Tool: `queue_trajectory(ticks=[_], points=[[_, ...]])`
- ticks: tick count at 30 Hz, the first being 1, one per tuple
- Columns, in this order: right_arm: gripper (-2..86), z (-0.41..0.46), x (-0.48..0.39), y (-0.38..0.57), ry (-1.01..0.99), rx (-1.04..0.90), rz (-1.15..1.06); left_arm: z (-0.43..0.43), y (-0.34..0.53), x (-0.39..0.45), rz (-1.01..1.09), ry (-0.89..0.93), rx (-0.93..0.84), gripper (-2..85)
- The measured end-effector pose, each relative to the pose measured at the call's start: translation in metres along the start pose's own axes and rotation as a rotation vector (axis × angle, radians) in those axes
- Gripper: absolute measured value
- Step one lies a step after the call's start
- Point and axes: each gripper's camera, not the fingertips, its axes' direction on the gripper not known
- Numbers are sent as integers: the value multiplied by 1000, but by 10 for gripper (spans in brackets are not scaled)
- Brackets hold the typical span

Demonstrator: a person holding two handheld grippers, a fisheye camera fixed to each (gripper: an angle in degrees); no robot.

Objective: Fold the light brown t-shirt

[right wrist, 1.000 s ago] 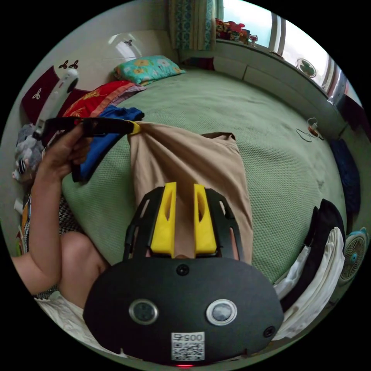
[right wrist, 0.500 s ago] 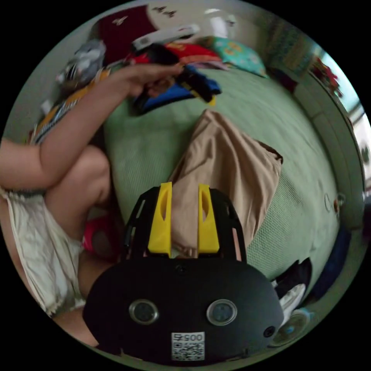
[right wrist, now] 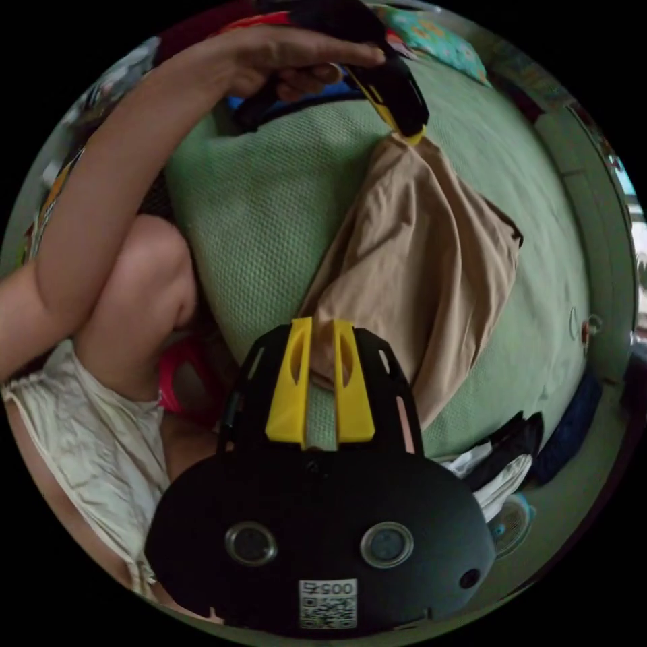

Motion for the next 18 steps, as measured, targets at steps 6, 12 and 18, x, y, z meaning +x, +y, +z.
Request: queue_trajectory(ticks=[6,12,18], points=[[-9,17,13,-15,-9,-74,56,12,-6,0,-24,2,-48,49],[-16,-4,28,0,-102,43,39,14,-9,4,-43,-30,-33,7],[-9,-17,35,7,-178,116,53,12,-9,9,-57,-38,13,3]])
